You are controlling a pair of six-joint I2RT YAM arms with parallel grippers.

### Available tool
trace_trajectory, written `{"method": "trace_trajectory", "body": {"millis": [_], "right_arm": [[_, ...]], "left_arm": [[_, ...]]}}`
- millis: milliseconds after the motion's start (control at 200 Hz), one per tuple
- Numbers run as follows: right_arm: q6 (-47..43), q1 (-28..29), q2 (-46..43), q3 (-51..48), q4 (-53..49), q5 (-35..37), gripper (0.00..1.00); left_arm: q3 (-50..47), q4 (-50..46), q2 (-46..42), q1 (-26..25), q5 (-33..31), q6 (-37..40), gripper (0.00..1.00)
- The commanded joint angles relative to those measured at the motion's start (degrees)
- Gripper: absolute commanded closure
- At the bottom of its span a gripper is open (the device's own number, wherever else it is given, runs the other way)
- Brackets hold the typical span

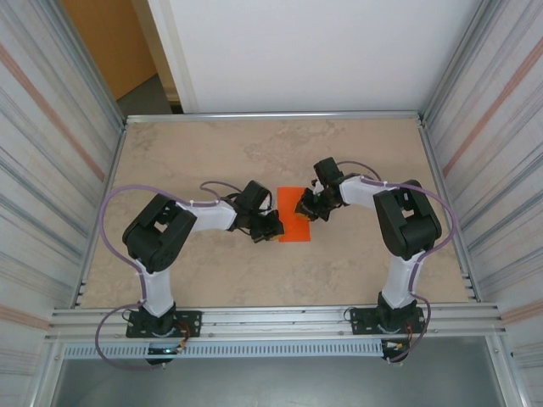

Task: Fold a paper plane with a square sheet of paper (pick it up from the middle)
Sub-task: Fold the triangle a second time at the center of the table.

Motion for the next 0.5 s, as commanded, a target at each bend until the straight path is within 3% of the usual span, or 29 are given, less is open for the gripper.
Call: {"method": "trace_trajectory", "body": {"millis": [0,85,271,496], "right_arm": [[-9.0,0.0,-4.5,4.7,-6.5,0.3,0.83],[-9.8,0.8,-6.1,3.6,-6.7,-0.2,0.84],[-7.7,5.8,-5.4,-0.5,-4.1,1.0,0.96],[-5.0,9.3,-2.9,-2.4,0.3,0.7,1.00]], "left_arm": [[-0.4,-6.0,2.1,0.2,-1.3,0.8,0.97],[-0.2,-5.9,2.2,0.1,-1.1,0.8,0.98],[-0.2,-5.9,2.1,0.1,-1.0,0.8,1.00],[-0.9,-5.2,1.6,0.2,-1.0,0.2,1.00]]}}
